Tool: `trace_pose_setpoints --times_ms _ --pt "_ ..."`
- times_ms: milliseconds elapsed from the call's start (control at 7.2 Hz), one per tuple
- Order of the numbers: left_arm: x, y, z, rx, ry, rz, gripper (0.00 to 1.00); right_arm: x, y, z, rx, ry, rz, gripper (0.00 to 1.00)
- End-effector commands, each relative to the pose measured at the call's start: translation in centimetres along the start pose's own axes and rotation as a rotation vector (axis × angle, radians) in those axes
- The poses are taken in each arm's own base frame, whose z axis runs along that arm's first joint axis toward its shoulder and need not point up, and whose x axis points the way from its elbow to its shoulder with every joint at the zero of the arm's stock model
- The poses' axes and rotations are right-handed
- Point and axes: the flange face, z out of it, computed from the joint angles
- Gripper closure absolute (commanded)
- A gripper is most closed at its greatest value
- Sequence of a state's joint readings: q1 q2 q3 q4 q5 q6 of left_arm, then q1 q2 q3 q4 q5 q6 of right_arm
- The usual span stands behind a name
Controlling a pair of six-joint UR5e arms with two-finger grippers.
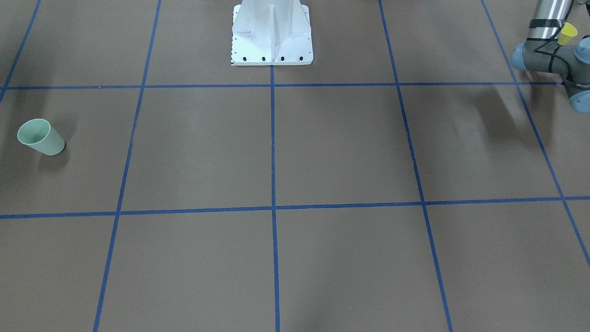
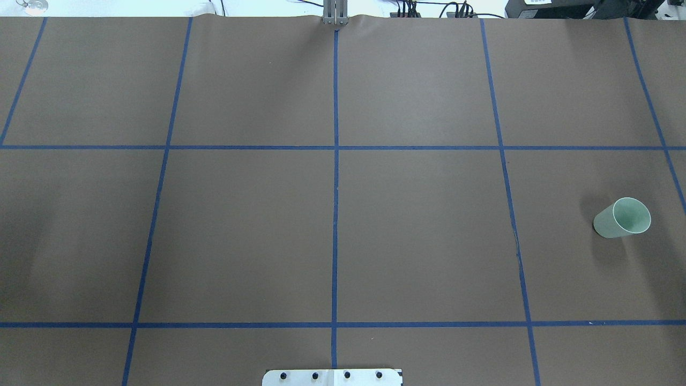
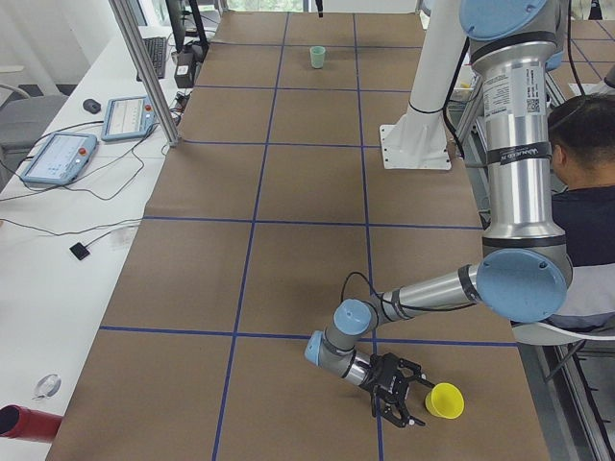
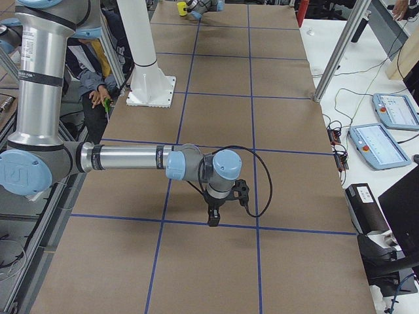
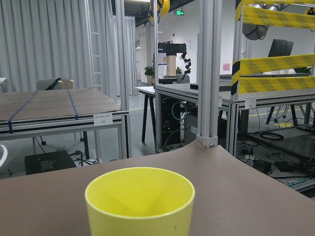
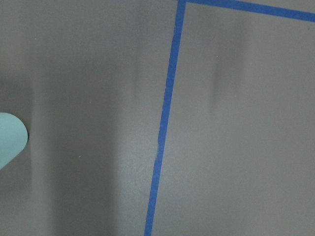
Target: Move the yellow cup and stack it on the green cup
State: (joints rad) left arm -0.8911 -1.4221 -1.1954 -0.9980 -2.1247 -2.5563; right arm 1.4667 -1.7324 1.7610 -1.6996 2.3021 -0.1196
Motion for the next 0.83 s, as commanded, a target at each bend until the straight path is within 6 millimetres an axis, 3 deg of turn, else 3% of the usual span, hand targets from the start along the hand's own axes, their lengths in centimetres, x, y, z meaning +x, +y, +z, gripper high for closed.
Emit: trace_pose_setpoints --times_ms 0,694 --pt "-0.2 0.2 0.7 -0.004 -0.036 -0.001 0.0 -0.1 -0.1 0.1 -0.002 0.0 -0.003 0.0" --pt "-0.9 0.6 1.9 -0.002 -0.094 0.011 0.0 -0.3 -0.4 -0.1 0.002 0.002 -0.008 0.0"
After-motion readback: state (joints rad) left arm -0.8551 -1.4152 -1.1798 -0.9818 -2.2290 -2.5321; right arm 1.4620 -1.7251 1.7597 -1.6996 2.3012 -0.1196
